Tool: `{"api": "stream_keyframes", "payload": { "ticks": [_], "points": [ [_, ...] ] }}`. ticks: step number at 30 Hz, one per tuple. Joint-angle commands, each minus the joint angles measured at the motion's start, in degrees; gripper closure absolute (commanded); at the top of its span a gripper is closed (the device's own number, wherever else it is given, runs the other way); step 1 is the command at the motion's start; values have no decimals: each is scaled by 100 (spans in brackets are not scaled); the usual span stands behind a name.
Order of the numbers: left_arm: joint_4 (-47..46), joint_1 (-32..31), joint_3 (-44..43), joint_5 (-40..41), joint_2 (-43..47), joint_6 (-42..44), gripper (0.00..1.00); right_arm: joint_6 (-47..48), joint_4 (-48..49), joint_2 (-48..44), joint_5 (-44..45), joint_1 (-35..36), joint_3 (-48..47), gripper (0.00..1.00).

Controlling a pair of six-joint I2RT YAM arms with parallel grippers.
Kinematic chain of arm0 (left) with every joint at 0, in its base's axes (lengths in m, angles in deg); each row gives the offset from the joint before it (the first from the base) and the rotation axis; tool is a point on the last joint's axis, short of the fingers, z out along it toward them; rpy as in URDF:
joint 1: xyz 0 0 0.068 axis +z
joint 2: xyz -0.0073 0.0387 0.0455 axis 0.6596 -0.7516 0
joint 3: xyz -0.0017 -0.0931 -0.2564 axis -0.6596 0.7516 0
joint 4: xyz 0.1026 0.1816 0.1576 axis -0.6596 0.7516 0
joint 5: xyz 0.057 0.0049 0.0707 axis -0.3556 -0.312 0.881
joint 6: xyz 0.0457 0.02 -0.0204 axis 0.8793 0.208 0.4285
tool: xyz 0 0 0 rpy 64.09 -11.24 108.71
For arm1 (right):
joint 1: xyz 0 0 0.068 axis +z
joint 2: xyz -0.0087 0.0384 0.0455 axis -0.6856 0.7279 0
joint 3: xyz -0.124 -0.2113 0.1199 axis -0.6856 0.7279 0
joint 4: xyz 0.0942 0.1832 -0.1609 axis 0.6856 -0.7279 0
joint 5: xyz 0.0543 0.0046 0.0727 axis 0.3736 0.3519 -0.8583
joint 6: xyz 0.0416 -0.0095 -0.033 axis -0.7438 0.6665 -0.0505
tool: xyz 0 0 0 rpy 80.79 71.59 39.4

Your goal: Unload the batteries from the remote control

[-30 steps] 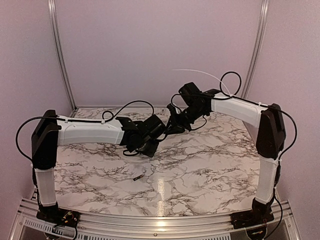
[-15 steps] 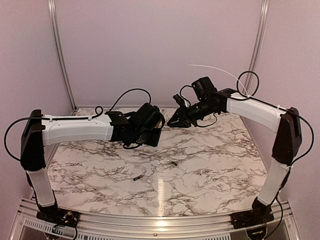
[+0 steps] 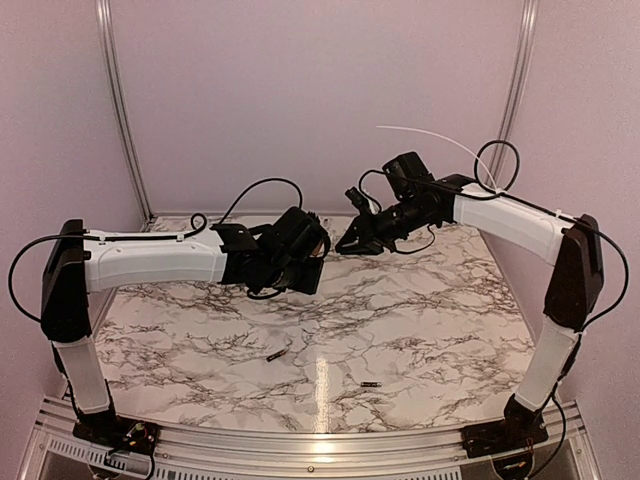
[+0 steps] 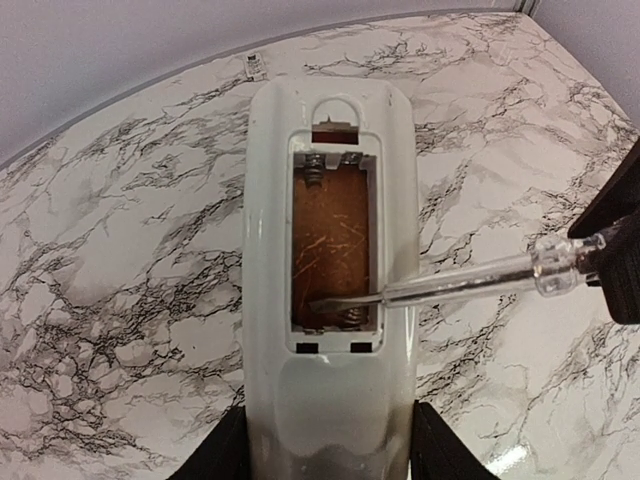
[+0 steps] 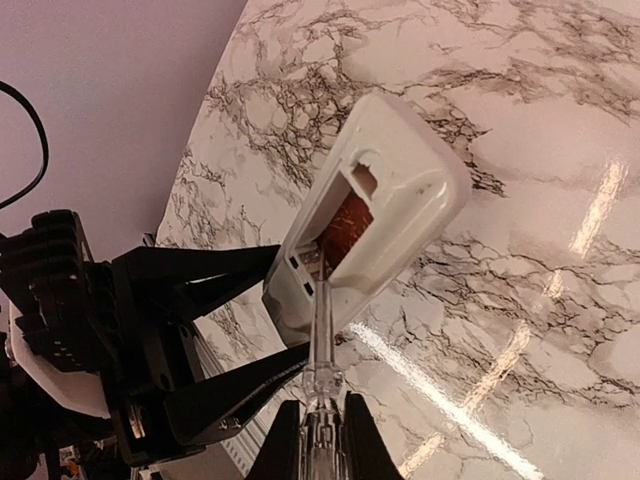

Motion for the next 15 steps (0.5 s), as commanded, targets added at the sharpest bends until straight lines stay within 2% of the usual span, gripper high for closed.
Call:
{"api": "stream_keyframes", "payload": {
  "ticks": [1,15],
  "points": [
    [-178,6,2,125,211,-136,71,108,-310,-25,503,-16,-198,100],
    [68,14,379,-29,328,-394,71,143,-77,-258,1111,-49,-456,100]
  ]
}}
